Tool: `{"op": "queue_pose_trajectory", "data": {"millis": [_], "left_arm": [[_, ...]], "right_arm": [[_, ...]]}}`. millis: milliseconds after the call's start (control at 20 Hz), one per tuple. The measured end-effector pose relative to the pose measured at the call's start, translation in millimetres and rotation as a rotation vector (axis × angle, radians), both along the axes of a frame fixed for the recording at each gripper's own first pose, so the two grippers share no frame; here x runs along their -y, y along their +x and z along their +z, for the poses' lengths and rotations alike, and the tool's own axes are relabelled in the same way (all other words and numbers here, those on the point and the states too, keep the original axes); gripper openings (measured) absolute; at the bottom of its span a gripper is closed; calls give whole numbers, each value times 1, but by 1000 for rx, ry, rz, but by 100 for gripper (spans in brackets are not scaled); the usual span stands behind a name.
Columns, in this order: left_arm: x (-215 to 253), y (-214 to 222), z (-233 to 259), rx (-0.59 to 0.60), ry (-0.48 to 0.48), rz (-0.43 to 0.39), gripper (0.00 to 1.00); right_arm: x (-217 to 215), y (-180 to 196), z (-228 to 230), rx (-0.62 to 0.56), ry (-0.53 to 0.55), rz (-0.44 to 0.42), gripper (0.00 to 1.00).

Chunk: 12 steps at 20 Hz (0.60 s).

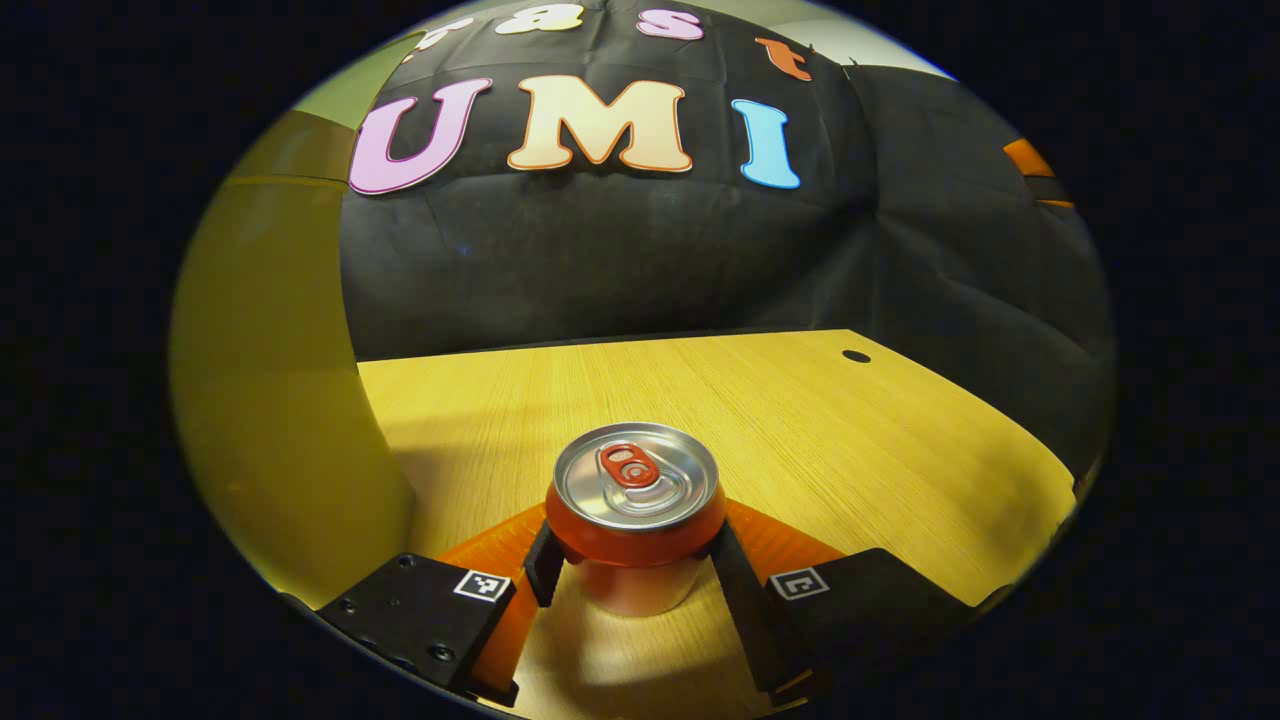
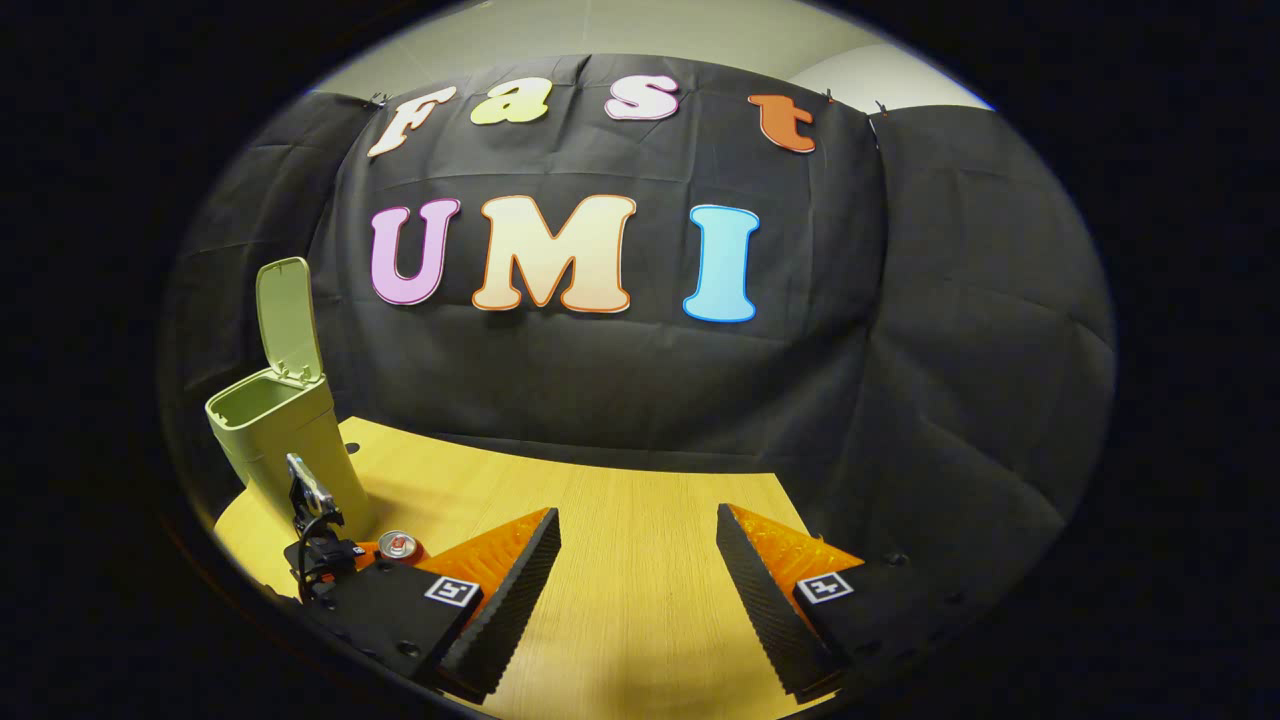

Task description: Press the lid of the desktop garbage bin to open it, pick up the crumpled paper on the desktop and throw it into the bin, then pick up the pop can on the desktop and drop it into the bin, and finally close the garbage bin lid.

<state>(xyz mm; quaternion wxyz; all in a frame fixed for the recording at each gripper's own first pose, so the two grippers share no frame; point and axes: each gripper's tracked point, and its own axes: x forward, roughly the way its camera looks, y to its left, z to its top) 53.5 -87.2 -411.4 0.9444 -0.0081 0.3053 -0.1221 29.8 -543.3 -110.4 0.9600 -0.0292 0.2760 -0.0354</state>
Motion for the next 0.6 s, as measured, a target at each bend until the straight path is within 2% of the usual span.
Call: {"op": "queue_pose_trajectory", "data": {"millis": [200,600], "left_arm": [[0,2,22,20,-18,2,78],[-23,4,154,168,-25,-34,77]], "right_arm": [[-1,-3,2,14,4,0,99],[-23,-2,-2,24,59,2,99]]}}
